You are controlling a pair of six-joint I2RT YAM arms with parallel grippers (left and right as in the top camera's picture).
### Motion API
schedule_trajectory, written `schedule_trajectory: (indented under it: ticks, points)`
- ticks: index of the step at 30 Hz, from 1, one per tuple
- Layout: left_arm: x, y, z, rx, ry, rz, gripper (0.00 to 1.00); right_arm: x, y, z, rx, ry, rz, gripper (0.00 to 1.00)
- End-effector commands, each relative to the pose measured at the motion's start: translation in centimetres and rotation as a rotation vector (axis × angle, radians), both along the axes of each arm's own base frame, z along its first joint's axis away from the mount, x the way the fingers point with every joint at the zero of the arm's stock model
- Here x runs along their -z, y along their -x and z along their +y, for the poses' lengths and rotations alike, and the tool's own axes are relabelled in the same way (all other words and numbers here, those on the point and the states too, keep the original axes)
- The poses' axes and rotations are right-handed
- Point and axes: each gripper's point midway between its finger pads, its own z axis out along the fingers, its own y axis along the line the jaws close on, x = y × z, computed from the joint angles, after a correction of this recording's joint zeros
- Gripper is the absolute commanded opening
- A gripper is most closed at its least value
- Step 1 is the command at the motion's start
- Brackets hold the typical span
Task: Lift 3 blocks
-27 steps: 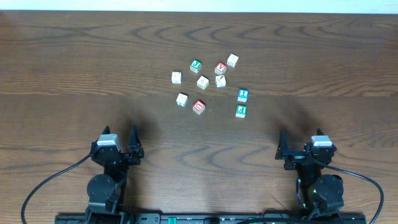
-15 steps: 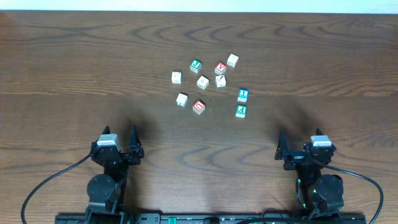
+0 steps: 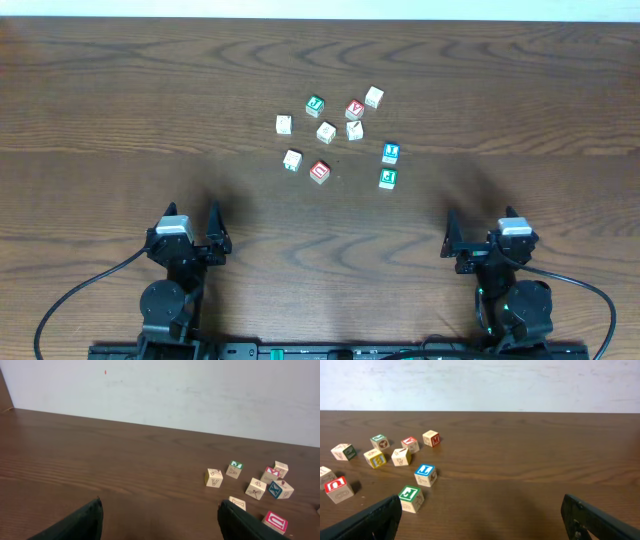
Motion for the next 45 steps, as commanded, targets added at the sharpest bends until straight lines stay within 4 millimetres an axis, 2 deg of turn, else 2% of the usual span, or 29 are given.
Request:
schedule_trajectory:
  ticks: [1,7,12,15,19,28,40,45]
  points:
    - [1.6,0.1,0.3,-0.018,0.001,0.054,0.74,0.3,0.0,0.2,-0.012,-0.007,0.010,0.99]
    - [1.6,0.1,0.3,-0.018,0.001,0.054,0.74,0.3,0.1,0.5,-0.030,-0.011,0.012,0.99]
    - [1.6,0.1,0.3,-0.018,0.001,0.054,0.74,-0.9,0.6,3.9,-0.231,-0.014,-0.036,0.99]
    - [1.6,0.1,0.3,-0.018,0.001,0.054,0.74,-1.6,0.5,3.6,-0.216,-0.011,-0.048,0.99]
    - [1.6,0.1,0.3,-0.018,0.001,0.054,0.74,-1.5,0.2,3.7,-0.219,-0.008,0.001,0.99]
    - [1.6,0.1,0.3,-0.018,0.001,0.054,0.74,-1.9,-2.4,4.5,-0.234,0.004,0.234,0.99]
    - [1.6,0.1,0.3,-0.018,0.001,0.054,0.74,-2.4,-5.0,5.1,-0.195,-0.014,0.756,0.99]
    - [1.6,0.1,0.3,-0.018,0.001,0.054,0.74,-2.5,-6.5,7.8,-0.314,-0.077,0.863,0.99]
